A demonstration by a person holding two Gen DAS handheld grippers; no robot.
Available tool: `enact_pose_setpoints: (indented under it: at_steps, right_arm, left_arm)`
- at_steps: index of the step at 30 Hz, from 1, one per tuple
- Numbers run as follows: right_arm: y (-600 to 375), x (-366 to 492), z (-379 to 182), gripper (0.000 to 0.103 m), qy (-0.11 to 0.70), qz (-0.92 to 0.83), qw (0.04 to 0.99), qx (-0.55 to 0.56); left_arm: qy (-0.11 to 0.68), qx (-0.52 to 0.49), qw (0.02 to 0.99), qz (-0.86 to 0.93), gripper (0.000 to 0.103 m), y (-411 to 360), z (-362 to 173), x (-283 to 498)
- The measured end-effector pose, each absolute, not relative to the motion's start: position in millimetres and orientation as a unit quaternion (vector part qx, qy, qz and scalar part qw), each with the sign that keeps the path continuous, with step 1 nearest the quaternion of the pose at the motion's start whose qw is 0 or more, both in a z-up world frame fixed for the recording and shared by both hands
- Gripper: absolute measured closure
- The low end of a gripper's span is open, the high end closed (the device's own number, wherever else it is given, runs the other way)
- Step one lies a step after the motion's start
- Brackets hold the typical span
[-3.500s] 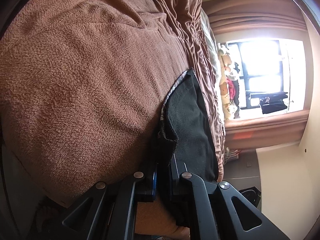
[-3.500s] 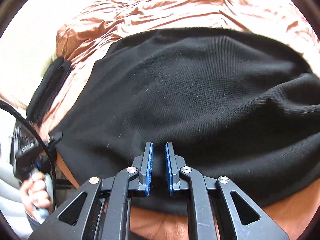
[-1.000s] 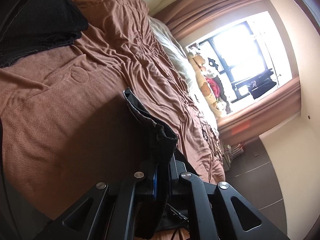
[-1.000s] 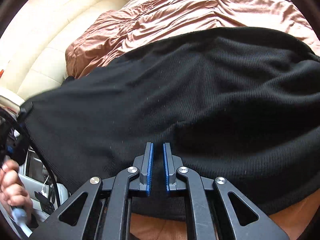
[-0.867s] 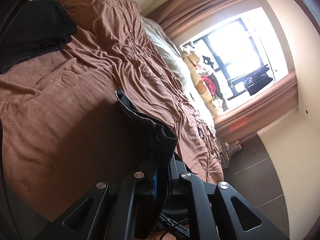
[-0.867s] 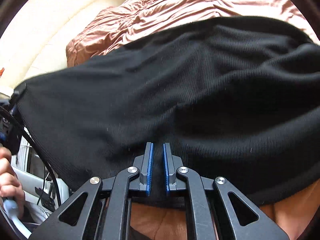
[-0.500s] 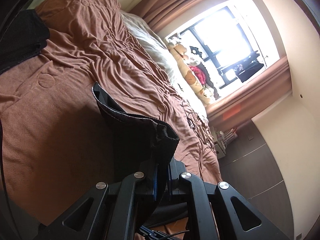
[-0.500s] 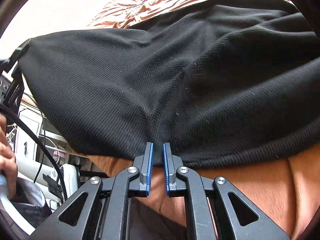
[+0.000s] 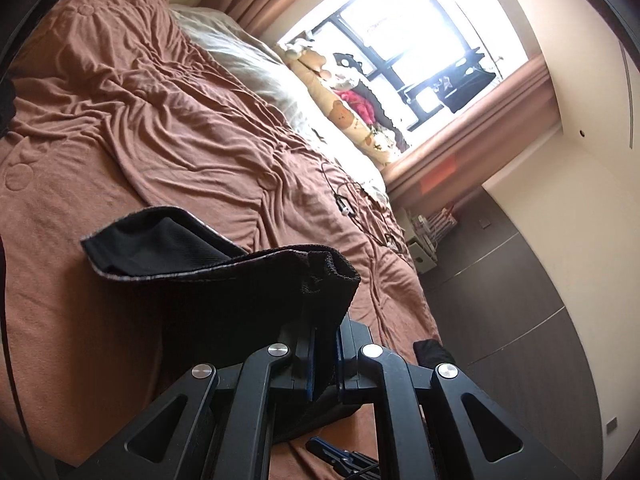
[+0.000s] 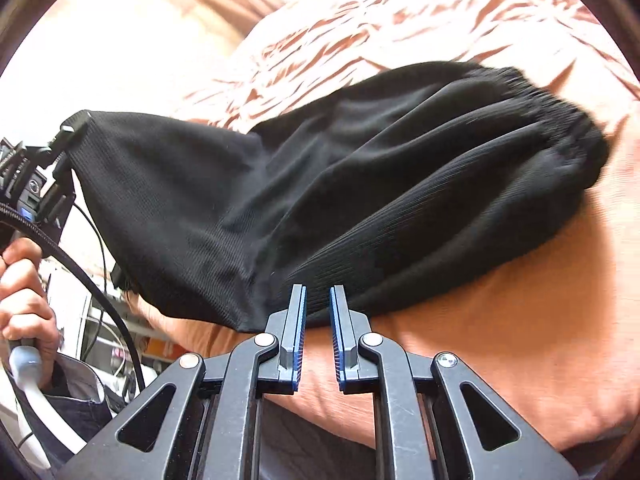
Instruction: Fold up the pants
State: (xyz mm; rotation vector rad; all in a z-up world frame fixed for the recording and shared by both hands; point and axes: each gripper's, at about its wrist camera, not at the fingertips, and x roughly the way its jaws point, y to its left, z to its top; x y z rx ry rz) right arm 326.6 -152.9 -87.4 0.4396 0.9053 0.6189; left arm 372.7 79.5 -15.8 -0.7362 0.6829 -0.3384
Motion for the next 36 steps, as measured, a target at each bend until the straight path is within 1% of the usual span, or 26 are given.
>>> enact_pose_setpoints:
  at_steps: [1, 2, 4, 5, 6, 7, 15, 25, 32, 35, 36]
  right_arm:
    - [-160, 321, -85, 0.093, 0.422, 0.287, 0.834, 0.209]
    - [-169, 317, -83, 0.091, 0.418, 0.281, 0.838, 0.212]
    - [-188, 309, -80, 0.081, 0.409, 0.269, 0.844, 0.221]
    - [-198, 304, -80, 0.073, 0.404, 0.262, 0.846, 0.227]
    - [-211, 300, -80, 0.067, 0.399, 0.255, 0.849, 0.234]
    - [-221, 296, -79, 0.066, 0.395, 0.250, 0.851, 0.239]
    - [-262, 265, -81, 0.065, 0.382, 0.207, 0.863, 0.258]
    - [-272, 264, -89, 0.065, 0.394, 0.153, 0.863, 0.276]
    - [-278, 256, -87, 0.065, 0.388, 0.143, 0.866, 0.281]
    - [-282, 250, -87, 0.065, 0.381, 0.132, 0.870, 0.284]
    - [-283, 249, -88, 0.065, 0.379, 0.126, 0.873, 0.280]
  left_arm:
    - [0.329, -0.346, 0.862, -0.168, 0.095, 71, -15, 375]
    - [0.334, -0.341, 0.862, -0.174, 0.095, 63, -15, 378]
    - [0.343, -0.330, 0.859, -0.186, 0.096, 45, -17, 384]
    - [0.349, -0.324, 0.858, -0.191, 0.095, 36, -17, 387]
    - [0.354, -0.318, 0.857, -0.197, 0.095, 27, -18, 389]
    - [0.359, -0.313, 0.856, -0.202, 0.096, 19, -19, 392]
    - [0.399, -0.275, 0.842, -0.239, 0.095, -48, -34, 403]
    - [0.447, -0.240, 0.817, -0.275, 0.096, -122, -61, 411]
    - [0.475, -0.229, 0.797, -0.294, 0.095, -161, -83, 415]
    - [0.489, -0.221, 0.793, -0.289, 0.093, -171, -94, 418]
    - [0.493, -0.220, 0.790, -0.290, 0.087, -172, -97, 418]
